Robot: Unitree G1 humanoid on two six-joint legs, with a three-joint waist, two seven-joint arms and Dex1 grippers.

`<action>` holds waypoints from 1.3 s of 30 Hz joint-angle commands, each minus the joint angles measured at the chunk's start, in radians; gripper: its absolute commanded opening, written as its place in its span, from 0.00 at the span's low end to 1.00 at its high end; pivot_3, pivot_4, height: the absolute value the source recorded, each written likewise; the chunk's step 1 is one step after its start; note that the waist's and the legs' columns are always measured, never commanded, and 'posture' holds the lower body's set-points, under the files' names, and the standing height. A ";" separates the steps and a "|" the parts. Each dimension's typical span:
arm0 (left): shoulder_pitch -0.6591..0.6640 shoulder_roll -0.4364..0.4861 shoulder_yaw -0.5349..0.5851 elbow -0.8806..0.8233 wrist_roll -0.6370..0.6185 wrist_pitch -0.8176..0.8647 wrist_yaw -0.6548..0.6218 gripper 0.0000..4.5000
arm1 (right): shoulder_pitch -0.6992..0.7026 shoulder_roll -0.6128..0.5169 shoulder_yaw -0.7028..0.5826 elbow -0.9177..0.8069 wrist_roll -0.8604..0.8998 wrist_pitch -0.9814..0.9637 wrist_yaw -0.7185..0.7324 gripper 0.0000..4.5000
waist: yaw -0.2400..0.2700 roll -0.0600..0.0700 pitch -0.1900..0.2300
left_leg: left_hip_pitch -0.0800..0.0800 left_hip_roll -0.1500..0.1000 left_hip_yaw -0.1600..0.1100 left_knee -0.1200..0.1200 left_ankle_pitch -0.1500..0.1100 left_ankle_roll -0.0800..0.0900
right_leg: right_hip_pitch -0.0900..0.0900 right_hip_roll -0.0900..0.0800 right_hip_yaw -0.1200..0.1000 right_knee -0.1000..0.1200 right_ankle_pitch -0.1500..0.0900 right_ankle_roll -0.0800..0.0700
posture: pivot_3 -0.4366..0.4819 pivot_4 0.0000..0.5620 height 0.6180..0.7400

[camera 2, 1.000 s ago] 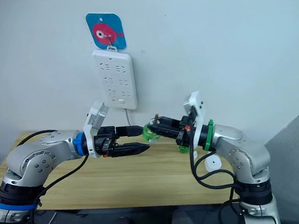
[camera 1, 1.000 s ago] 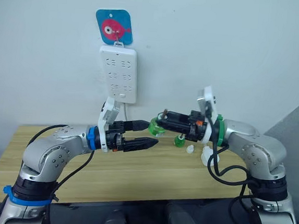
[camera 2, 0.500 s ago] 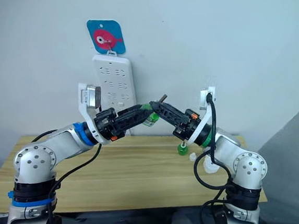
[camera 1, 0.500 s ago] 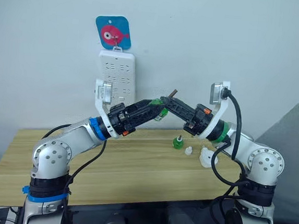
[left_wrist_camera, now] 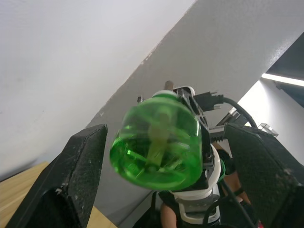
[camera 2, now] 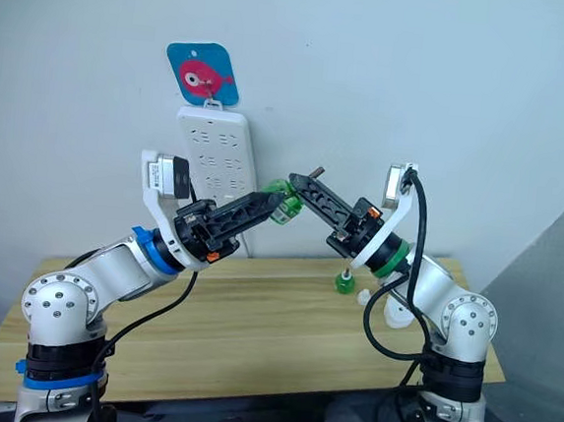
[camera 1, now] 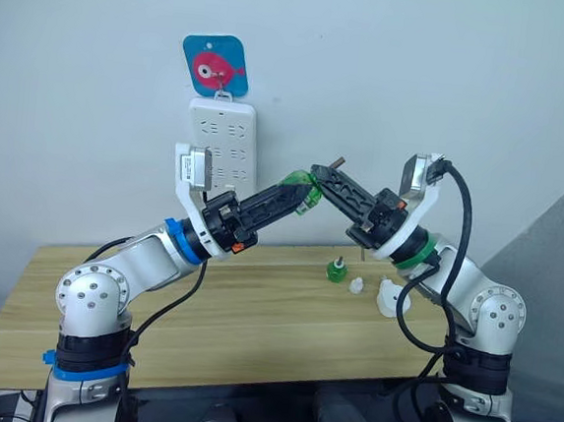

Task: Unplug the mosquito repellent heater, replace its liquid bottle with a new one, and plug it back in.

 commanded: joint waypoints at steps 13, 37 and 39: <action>-0.012 0.014 -0.011 -0.005 -0.031 -0.020 -0.015 0.83 | 0.010 -0.033 0.063 -0.042 0.128 -0.122 -0.037 0.18 | 0.001 0.000 0.000 | 0.000 0.000 0.000 0.000 0.000 0.000 | 0.000 0.000 0.000 0.000 0.000 0.000 | 0.34 0.10 1.00; -0.037 0.015 -0.009 0.026 -0.060 -0.043 0.014 0.51 | 0.018 -0.065 0.122 -0.060 0.165 -0.181 -0.047 0.18 | 0.003 0.001 0.000 | 0.000 0.000 0.000 0.000 0.000 0.000 | 0.000 0.001 0.001 -0.001 -0.001 0.001 | 0.34 0.10 1.00; -0.036 0.020 -0.007 0.026 -0.061 -0.041 0.015 0.51 | 0.012 -0.069 0.125 -0.067 0.166 -0.181 -0.042 0.18 | 0.003 0.001 0.000 | 0.000 0.000 0.000 0.000 0.000 0.000 | 0.000 0.001 0.001 -0.001 -0.001 0.001 | 0.35 0.09 1.00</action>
